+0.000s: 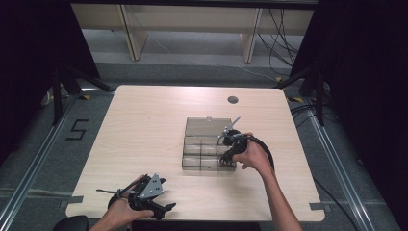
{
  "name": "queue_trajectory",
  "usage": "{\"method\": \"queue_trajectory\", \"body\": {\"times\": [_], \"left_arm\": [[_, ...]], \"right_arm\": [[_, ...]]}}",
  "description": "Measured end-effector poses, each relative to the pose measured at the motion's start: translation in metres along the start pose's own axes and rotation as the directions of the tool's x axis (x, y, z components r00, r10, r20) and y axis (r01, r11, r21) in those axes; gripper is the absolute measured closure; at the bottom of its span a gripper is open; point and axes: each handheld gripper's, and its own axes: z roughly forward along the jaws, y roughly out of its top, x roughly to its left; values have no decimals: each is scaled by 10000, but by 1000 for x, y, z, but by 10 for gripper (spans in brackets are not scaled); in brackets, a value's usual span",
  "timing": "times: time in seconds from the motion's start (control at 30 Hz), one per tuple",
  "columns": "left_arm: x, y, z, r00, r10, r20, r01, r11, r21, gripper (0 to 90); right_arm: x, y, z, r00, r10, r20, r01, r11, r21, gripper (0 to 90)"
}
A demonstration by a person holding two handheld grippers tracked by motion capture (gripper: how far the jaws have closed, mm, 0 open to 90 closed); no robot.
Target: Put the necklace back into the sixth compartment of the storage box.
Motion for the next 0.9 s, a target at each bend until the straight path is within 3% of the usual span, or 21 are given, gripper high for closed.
{"method": "queue_trajectory", "body": {"times": [0.5, 0.73, 0.9], "left_arm": [[0, 0, 0, 10000, 4, 10, -4, 10000, 2, 151], [0, 0, 0, 10000, -19, 18, 19, 10000, -14, 151], [0, 0, 0, 10000, -9, 14, 9, 10000, -7, 151]], "right_arm": [[-4, 3, 13, 9998, 54, -174, -46, 9987, 506, 799], [-1, 5, 3, 9994, 345, -58, -345, 9994, 25, 700], [0, 7, -7, 9999, 122, 108, -120, 9997, -193, 689]]}}
